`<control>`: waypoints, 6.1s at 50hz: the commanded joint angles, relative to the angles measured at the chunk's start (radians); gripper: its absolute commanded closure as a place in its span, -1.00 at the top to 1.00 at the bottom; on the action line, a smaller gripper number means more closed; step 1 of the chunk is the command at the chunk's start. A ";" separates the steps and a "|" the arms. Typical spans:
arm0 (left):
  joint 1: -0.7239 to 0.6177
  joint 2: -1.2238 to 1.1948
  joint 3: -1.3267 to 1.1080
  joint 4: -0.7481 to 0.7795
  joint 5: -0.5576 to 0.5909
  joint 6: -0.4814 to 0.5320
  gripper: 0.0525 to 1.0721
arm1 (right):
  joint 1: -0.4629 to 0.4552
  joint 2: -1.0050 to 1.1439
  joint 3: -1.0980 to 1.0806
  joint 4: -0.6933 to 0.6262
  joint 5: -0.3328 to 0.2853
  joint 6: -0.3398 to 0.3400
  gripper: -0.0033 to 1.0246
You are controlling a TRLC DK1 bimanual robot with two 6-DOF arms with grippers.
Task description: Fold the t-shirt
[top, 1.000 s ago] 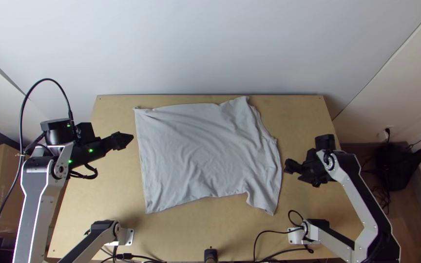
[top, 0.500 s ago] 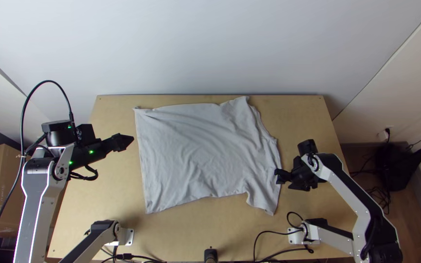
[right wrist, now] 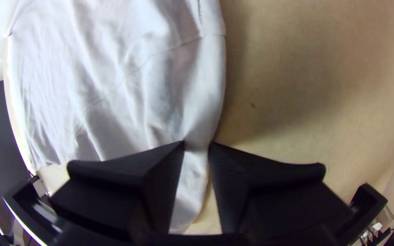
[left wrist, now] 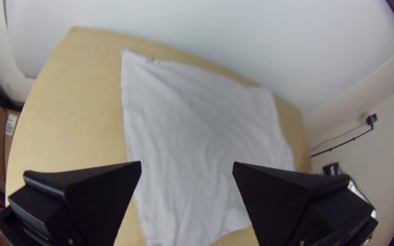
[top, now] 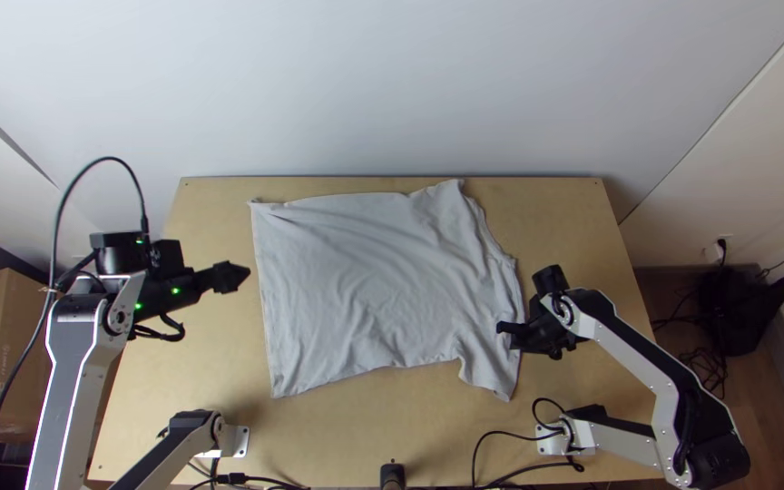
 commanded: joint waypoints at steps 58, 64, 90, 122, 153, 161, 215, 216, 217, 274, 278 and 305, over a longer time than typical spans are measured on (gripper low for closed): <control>-0.712 0.260 -0.467 -0.104 -0.306 -0.057 0.50 | 0.029 -0.245 0.100 -0.086 0.023 0.111 -0.94; -0.738 0.280 -0.472 -0.087 -0.306 -0.057 0.43 | 0.029 -0.243 0.100 -0.088 0.023 0.111 -0.94; -0.642 0.187 -0.440 -0.053 -0.330 0.012 -0.94 | -0.086 -0.242 0.183 -0.085 0.059 0.082 -0.94; -0.172 0.118 -0.016 0.137 -0.329 0.196 -0.94 | -0.083 -0.248 0.444 0.139 0.120 -0.072 -0.95; 0.041 0.259 0.521 0.413 -0.393 0.208 -0.95 | -0.112 0.033 1.070 0.411 0.146 -0.204 -0.94; 0.065 0.271 0.623 0.444 -0.416 0.230 -0.95 | -0.103 0.041 1.186 0.471 0.157 -0.207 -0.94; 0.094 -0.238 0.600 0.367 -0.396 0.172 -0.95 | 0.046 -0.507 1.143 0.406 0.138 -0.124 -0.95; 0.084 -0.237 0.579 0.336 -0.377 0.168 -0.95 | 0.048 -0.504 1.126 0.403 0.138 -0.107 -0.95; 0.076 -0.237 0.548 0.327 -0.364 0.153 -0.95 | 0.052 -0.504 1.093 0.403 0.138 -0.089 -0.95; -0.024 0.653 -0.044 0.772 -0.169 0.256 -0.95 | -0.030 0.350 0.410 0.941 0.016 -0.029 -0.95; -0.013 0.716 0.040 0.757 -0.169 0.257 -0.95 | -0.038 0.419 0.496 0.918 0.016 -0.044 -0.95; 0.022 1.118 0.671 0.519 -0.169 0.222 -0.95 | -0.078 0.834 1.083 0.751 0.023 -0.059 -0.95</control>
